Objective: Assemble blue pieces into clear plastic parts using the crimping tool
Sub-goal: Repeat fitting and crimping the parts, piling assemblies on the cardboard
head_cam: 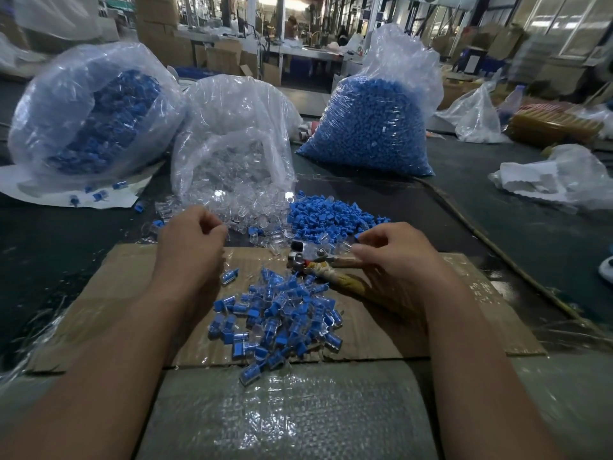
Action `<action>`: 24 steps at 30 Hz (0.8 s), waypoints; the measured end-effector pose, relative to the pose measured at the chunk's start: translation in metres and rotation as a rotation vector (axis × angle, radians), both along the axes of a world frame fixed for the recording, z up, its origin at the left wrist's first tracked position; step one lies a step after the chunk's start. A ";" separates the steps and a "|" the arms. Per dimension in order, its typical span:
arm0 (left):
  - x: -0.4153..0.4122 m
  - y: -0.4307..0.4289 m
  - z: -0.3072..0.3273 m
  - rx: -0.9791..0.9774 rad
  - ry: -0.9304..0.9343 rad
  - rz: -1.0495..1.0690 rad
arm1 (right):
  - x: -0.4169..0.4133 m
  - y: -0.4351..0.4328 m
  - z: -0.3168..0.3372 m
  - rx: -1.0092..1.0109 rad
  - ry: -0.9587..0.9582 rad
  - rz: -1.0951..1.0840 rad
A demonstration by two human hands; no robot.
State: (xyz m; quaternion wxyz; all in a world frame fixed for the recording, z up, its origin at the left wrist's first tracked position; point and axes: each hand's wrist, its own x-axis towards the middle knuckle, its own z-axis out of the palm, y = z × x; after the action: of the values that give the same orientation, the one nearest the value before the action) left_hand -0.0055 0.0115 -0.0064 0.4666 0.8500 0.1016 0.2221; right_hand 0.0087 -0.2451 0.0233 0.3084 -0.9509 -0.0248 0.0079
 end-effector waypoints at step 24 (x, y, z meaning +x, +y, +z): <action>-0.012 -0.009 0.015 -0.388 0.061 -0.219 | 0.033 0.005 -0.022 -0.213 -0.042 -0.091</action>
State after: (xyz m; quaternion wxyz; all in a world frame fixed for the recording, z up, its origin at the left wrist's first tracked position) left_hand -0.0178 0.0022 0.0083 0.6396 0.7565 0.0634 0.1208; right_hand 0.0420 -0.2404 0.0011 0.2050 -0.9784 0.0128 -0.0235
